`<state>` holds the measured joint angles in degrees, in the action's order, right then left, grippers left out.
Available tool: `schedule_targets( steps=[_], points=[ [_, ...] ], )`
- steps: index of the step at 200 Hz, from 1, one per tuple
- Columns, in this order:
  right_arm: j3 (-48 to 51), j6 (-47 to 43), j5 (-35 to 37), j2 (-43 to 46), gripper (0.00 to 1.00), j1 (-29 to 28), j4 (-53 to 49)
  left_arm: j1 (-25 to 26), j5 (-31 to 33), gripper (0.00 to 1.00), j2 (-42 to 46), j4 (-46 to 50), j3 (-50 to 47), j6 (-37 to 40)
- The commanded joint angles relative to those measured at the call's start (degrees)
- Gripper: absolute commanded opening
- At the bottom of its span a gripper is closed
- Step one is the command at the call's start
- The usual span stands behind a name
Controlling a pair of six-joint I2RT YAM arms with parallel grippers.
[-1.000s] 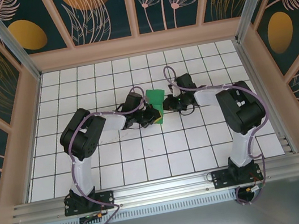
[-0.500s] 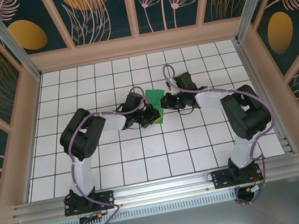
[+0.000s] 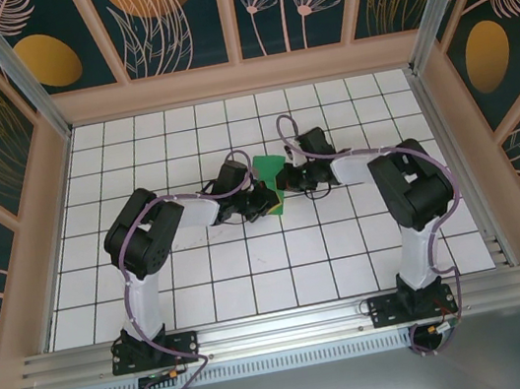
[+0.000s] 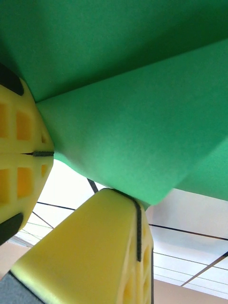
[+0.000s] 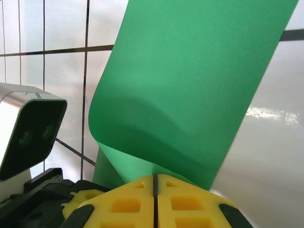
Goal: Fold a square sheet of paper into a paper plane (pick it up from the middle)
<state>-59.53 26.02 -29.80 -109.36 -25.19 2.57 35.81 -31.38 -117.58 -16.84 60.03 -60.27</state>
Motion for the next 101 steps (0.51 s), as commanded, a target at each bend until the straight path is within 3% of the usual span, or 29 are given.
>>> schedule_targets(
  steps=[1,101],
  points=[
    [-1.9,-0.4,0.4,-1.8,0.09,-0.1,-0.8,-0.3,4.3,0.07,-1.1,6.1,-1.1,0.6],
    [-3.3,-1.3,2.7,-3.8,0.09,0.2,-2.7,-0.3,4.4,0.07,-0.9,6.3,-1.2,0.4]
  ],
)
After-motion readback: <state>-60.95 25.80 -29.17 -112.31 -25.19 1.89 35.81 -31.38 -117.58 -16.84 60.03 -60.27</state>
